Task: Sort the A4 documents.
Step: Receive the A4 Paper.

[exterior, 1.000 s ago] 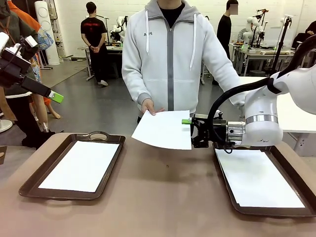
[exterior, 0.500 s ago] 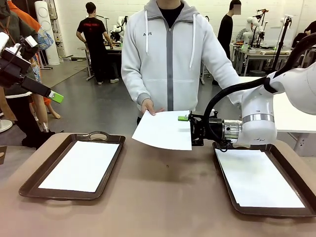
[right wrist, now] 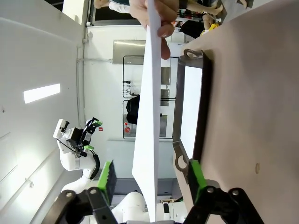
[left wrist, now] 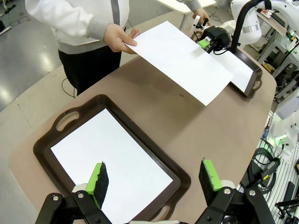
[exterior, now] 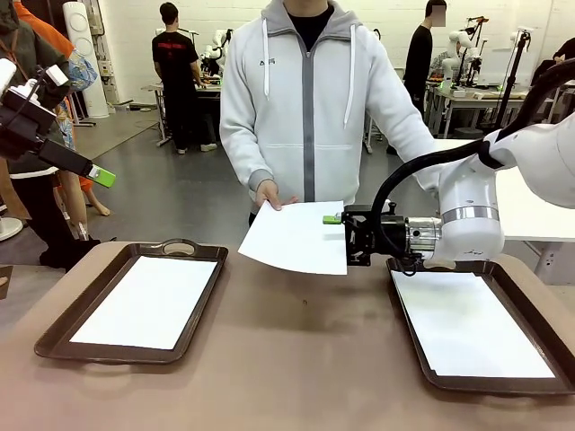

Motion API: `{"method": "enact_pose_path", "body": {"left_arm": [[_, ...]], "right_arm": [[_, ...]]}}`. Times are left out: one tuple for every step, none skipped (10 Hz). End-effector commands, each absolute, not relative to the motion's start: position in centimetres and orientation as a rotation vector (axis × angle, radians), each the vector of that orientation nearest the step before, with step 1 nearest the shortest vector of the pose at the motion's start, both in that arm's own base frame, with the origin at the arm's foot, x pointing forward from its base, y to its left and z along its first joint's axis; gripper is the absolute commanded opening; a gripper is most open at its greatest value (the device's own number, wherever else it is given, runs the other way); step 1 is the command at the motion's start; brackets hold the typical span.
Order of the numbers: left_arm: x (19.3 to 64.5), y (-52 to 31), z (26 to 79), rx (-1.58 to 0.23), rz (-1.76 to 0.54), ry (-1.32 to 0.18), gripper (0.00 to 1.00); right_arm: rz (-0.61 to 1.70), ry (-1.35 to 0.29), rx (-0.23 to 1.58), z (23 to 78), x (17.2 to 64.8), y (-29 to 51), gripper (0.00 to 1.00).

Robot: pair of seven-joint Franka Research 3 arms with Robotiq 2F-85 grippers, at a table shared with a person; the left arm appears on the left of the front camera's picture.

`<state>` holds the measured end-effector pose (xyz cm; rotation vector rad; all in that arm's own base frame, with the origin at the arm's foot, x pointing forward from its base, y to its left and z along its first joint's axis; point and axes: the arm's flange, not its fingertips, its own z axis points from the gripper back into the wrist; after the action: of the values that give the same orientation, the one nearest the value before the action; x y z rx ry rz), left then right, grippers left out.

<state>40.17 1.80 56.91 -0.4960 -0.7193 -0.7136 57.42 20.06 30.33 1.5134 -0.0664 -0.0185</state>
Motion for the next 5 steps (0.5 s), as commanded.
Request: {"method": "enact_pose_path", "body": {"left_arm": [[40.2, 1.74, 56.83, -0.49, -0.71, -0.724, 1.0], [40.2, 1.74, 56.83, -0.49, -0.71, -0.724, 1.0], [40.2, 1.74, 56.83, -0.49, -0.71, -0.724, 1.0], [40.2, 1.74, 56.83, -0.49, -0.71, -0.724, 1.0], [40.2, 1.74, 56.83, -0.49, -0.71, -0.724, 1.0]], "right_arm": [[-0.012, -0.024, 1.494, 30.46, 58.55, 19.98, 0.64], [-0.012, -0.017, 1.496, 30.48, 58.7, 19.89, 0.61], [-0.012, -0.01, 1.497, 30.53, 58.87, 19.85, 0.47], [-0.012, -0.003, 1.496, 30.59, 59.13, 19.79, 0.43], [-0.021, 0.001, 1.494, 30.57, 59.46, 19.65, 0.29]]}}
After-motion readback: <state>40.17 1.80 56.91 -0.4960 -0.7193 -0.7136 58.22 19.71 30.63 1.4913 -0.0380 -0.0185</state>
